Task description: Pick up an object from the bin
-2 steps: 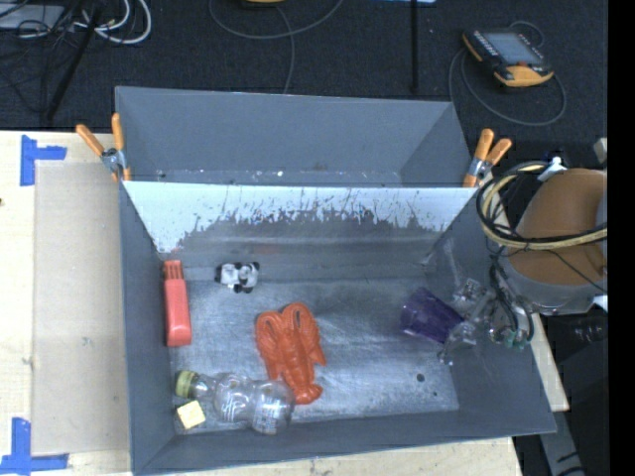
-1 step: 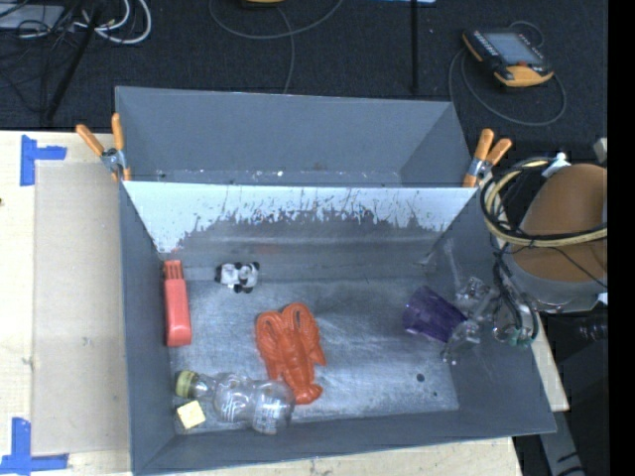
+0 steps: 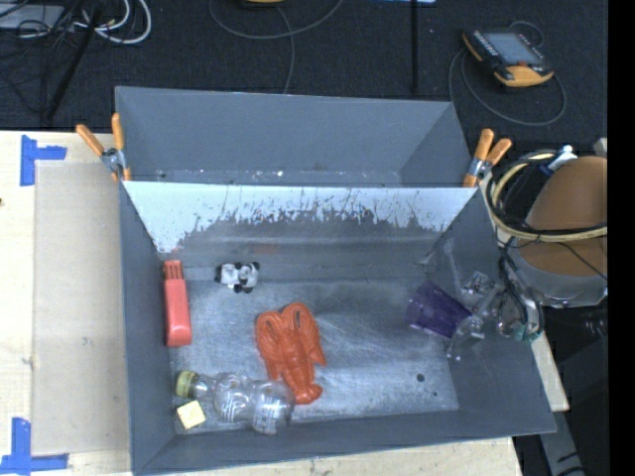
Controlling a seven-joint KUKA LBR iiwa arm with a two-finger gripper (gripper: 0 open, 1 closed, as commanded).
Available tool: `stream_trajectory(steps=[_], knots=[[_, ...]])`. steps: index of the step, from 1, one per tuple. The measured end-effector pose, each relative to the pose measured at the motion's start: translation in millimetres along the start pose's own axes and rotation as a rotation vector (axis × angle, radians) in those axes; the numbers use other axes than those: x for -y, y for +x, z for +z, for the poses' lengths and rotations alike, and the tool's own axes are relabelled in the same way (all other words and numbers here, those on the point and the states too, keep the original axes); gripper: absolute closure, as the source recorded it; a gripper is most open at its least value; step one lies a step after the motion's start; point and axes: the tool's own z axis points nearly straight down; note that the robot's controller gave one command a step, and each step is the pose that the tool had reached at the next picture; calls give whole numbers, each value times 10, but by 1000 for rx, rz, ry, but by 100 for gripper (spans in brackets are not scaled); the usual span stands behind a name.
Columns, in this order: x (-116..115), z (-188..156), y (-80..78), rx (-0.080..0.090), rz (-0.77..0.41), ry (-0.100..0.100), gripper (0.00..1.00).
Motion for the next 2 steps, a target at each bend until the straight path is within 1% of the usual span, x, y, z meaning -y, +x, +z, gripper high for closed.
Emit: stream_trajectory(steps=[1, 2], knots=[[-1, -91, -9, 4, -1, 0, 100], [0, -145, -8, 3, -1, 0, 100]])
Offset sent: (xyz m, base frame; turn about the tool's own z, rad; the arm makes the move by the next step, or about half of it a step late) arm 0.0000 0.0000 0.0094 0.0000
